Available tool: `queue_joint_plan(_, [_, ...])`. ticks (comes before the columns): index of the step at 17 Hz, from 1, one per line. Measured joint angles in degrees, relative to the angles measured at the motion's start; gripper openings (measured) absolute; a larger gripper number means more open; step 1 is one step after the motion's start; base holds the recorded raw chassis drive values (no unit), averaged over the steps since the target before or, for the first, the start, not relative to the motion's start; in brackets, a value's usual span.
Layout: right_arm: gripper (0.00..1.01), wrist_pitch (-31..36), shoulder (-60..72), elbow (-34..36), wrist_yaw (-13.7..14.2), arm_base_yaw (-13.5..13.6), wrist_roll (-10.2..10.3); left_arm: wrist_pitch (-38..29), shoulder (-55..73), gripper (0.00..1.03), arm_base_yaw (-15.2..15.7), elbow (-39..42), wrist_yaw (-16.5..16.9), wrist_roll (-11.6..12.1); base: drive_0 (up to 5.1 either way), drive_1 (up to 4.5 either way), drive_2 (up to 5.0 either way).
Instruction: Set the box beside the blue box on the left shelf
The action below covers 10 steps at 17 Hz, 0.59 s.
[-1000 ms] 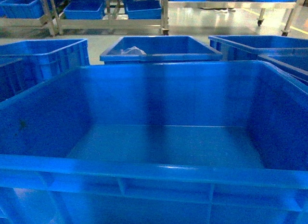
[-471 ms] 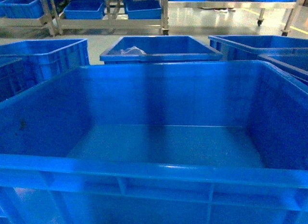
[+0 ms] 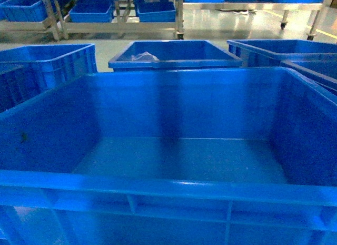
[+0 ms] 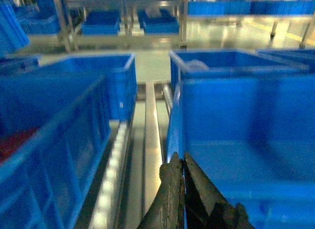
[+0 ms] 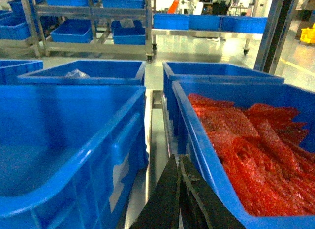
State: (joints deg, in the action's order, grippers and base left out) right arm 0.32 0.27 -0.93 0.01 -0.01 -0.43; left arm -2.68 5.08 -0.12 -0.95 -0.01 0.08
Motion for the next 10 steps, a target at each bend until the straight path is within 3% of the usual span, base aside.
queue_joint_plan(1, [0.02,-1.2,0.0,0.2,0.0,0.0,0.0,3.7,-3.7,0.02,0.0,0.0,-0.3,0.0,0.0,0.00,0.0])
queue_joint_plan(6, [0.02,-0.6,0.0,0.2,0.0,0.0,0.0,2.7,-4.5,0.02,0.0,0.0,0.0,0.0,0.0,0.00,0.0])
queue_joint_plan(7, [0.07,-0.6,0.0,0.2,0.0,0.0,0.0,3.0,-4.5,0.08,0.0,0.0,0.0,0.0,0.0,0.00,0.0])
queue_joint_plan(8, [0.22,-0.6,0.0,0.2,0.0,0.0,0.0,3.0,-4.5,0.20,0.0,0.0,0.0,0.0,0.0,0.00,0.0])
queue_joint_plan(10, [0.61,-0.6,0.0,0.2,0.0,0.0,0.0,3.0,-4.5,0.59,0.0,0.0,0.0,0.0,0.0,0.00,0.0])
